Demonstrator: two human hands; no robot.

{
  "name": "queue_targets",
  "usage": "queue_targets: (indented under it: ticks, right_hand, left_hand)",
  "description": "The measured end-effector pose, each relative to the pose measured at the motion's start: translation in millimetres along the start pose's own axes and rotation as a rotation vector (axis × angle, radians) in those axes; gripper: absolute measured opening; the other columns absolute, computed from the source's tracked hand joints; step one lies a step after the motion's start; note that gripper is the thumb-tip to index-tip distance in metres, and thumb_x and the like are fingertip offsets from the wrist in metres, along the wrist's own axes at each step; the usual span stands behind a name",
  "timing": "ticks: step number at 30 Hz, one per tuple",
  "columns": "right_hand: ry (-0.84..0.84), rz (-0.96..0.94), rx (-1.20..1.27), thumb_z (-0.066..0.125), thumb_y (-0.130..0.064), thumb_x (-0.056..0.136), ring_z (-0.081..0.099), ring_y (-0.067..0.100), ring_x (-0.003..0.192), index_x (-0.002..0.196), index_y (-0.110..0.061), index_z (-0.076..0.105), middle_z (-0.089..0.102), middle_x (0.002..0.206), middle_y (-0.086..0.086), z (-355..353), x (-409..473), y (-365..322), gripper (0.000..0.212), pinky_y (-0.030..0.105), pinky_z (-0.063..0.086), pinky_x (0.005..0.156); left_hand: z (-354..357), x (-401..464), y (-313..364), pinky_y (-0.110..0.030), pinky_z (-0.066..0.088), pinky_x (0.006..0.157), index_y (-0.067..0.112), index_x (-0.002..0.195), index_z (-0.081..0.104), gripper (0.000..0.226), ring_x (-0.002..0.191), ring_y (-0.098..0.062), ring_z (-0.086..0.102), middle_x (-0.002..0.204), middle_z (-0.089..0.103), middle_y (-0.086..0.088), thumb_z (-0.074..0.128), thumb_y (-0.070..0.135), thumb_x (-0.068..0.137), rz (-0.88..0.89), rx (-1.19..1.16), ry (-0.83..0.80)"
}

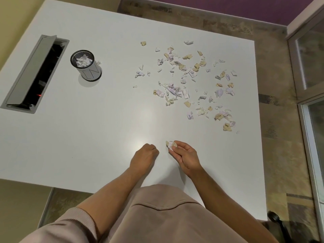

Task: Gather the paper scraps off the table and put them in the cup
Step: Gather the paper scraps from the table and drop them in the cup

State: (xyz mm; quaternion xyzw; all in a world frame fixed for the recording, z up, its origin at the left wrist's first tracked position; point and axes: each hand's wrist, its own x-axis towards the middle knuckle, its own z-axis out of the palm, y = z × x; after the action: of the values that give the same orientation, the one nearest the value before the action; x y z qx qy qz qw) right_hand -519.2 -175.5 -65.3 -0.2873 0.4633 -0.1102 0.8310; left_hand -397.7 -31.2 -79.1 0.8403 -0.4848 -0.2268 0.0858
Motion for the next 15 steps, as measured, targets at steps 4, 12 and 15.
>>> queue_targets:
  ticks: [4,12,15]
  right_hand:
    - [0.005,-0.002,0.010,0.065,0.006,0.086,0.069,0.030,0.105,0.109,0.003,0.065,0.071,0.112,0.018,-6.6,-1.5,-1.3,0.023,0.029,0.058,0.082]
    - [-0.003,-0.009,0.040,0.063,0.007,0.087,0.067,0.030,0.108,0.111,0.006,0.063,0.069,0.114,0.020,-2.0,0.1,-6.1,0.024,0.031,0.057,0.086]
    - [0.002,-0.010,0.047,0.062,0.008,0.087,0.068,0.030,0.108,0.109,0.004,0.064,0.070,0.112,0.019,5.1,1.1,-6.8,0.022,0.032,0.057,0.088]
  left_hand:
    - [-7.5,5.7,-0.2,-0.040,0.049,0.078,0.008,0.105,0.065,0.023,0.100,-0.024,0.053,0.105,0.062,-0.005,0.046,0.004,0.092,0.043,0.070,-0.019]
    - [-11.8,10.9,-11.4,-0.041,0.046,0.067,0.004,0.080,0.064,0.018,0.074,-0.027,0.054,0.075,0.061,-0.009,0.050,-0.004,0.089,-0.135,-0.195,0.121]
    - [-18.2,12.5,-15.3,-0.029,0.051,0.073,0.003,0.084,0.070,0.021,0.077,-0.024,0.064,0.082,0.072,-0.007,0.052,-0.006,0.087,-0.323,-0.513,0.165]
